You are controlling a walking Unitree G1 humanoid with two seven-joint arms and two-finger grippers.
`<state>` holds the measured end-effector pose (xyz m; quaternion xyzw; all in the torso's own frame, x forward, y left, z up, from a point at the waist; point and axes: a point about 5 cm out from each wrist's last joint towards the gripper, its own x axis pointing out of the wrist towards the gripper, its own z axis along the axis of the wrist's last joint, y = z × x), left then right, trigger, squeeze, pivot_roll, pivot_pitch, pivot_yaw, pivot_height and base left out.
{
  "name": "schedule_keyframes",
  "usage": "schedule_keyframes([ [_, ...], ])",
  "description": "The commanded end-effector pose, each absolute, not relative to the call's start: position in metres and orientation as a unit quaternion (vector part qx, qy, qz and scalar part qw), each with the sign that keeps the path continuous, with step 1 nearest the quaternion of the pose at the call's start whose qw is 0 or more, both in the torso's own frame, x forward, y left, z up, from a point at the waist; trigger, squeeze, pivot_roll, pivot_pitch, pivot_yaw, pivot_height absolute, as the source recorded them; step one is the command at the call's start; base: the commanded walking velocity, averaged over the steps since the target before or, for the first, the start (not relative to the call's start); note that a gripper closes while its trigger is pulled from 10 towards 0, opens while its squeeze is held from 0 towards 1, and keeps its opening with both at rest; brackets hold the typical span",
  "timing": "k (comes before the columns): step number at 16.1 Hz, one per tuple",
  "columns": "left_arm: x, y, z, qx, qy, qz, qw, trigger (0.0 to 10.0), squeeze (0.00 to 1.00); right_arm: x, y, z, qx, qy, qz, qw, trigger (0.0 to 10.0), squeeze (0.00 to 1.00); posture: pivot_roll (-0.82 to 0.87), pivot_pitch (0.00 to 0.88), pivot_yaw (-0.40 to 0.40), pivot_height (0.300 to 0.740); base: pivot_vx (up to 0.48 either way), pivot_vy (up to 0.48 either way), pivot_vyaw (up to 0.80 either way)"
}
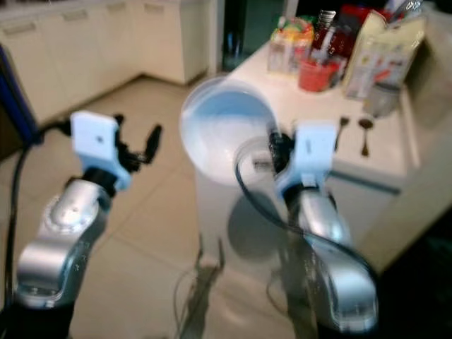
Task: Setting the table
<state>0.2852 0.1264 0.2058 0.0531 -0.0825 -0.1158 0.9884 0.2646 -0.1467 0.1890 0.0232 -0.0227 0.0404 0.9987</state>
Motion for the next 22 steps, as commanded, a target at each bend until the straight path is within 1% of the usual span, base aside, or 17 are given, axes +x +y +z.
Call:
schedule_keyframes([
  [1, 0.288, 0.128, 0.200, 0.061, -0.072, -0.113, 0.989, 10.0, 0.00, 0.266, -0.151, 0.190, 0.032, -0.031, 0.032, 0.998, 10.0, 0.00, 0.00, 0.000, -0.005, 0.740, 0.000, -0.435, 0.00],
  [5, 0.291, 0.130, 0.195, 0.067, -0.067, -0.109, 0.989, 10.0, 0.00, 0.269, -0.160, 0.178, 0.010, -0.018, -0.002, 1.000, 10.0, 0.00, 0.00, 0.000, -0.005, 0.740, 0.000, -0.435, 0.00],
  [8, 0.289, 0.135, 0.192, 0.070, -0.067, -0.103, 0.990, 10.0, 0.00, 0.269, -0.159, 0.175, 0.014, -0.015, -0.003, 1.000, 10.0, 0.00, -0.01, 0.000, -0.012, 0.740, 0.000, -0.436, 0.00],
  [10, 0.290, 0.132, 0.192, 0.071, -0.068, -0.103, 0.990, 10.0, 0.00, 0.270, -0.161, 0.177, 0.010, -0.019, 0.000, 1.000, 10.0, 0.00, -0.01, 0.000, -0.014, 0.740, 0.000, -0.437, -0.44],
  [13, 0.292, 0.126, 0.195, 0.075, -0.075, -0.110, 0.988, 10.0, 0.00, 0.273, -0.166, 0.180, 0.014, -0.030, -0.007, 0.999, 10.0, 0.00, 0.00, 0.000, -0.019, 0.740, 0.000, -0.437, 0.00],
  [16, 0.295, 0.125, 0.197, 0.074, -0.083, -0.107, 0.988, 10.0, 0.00, 0.276, -0.173, 0.192, 0.020, -0.061, -0.024, 0.998, 10.0, 0.00, -0.02, 0.000, -0.011, 0.740, 0.000, -0.437, 0.00],
  [18, 0.296, 0.120, 0.199, 0.074, -0.087, -0.109, 0.987, 10.0, 0.00, 0.276, -0.174, 0.206, 0.030, -0.093, -0.021, 0.995, 10.0, 0.00, -0.02, 0.000, -0.012, 0.740, 0.000, -0.435, 0.00],
  [22, 0.297, 0.119, 0.203, 0.080, -0.094, -0.114, 0.986, 10.0, 0.00, 0.275, -0.174, 0.209, 0.045, -0.111, -0.034, 0.992, 10.0, 0.00, -0.02, 0.000, -0.005, 0.740, 0.000, -0.437, 0.00],
])
